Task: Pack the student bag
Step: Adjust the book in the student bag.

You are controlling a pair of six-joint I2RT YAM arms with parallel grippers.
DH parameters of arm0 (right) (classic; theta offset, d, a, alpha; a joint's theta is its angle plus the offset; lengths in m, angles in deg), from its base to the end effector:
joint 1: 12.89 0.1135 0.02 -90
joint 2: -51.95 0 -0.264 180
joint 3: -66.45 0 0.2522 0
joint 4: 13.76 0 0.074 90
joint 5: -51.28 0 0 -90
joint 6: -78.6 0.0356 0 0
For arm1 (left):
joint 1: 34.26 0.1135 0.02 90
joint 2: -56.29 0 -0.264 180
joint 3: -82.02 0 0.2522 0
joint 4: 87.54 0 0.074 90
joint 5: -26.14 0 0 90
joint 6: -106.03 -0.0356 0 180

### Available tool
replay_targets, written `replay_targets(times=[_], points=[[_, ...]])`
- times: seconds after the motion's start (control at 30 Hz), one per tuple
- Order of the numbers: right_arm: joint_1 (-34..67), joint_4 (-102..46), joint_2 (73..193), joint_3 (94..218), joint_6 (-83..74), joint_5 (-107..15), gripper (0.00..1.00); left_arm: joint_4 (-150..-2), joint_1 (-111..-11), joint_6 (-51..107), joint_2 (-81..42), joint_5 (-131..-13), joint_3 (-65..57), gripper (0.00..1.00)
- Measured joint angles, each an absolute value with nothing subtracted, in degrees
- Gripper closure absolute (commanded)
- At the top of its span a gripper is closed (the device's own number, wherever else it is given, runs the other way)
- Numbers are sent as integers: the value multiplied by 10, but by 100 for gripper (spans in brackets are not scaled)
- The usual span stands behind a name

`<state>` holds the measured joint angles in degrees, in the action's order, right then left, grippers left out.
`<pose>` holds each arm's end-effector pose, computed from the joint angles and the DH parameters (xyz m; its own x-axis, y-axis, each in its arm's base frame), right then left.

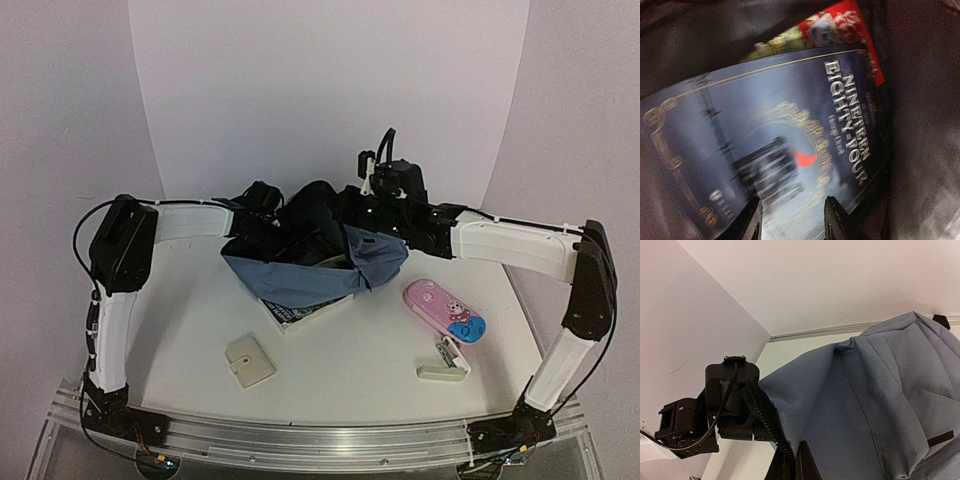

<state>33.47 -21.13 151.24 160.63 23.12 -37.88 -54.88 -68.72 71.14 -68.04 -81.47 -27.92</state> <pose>0.2908 0.3042 0.3279 -0.5273 0.2681 -0.8063 -0.5036 0.6657 0.5507 0.3952 -0.2843 0.1898 -0.9270 -0.3120 -0.2081 -0.0893 0.7225 -0.6856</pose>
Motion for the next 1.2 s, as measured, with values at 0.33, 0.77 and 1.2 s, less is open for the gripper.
replay_targets(times=[0.33,0.77,1.2], points=[[335,-210,1513,1605,232,-379,100,-614,-695,678,-724,-867,-329,57],[335,-190,1510,1557,232,-374,100,-608,-696,654,-589,-785,-162,37],[335,-173,1510,1532,236,-377,100,-618,-710,684,-518,-741,-63,37]])
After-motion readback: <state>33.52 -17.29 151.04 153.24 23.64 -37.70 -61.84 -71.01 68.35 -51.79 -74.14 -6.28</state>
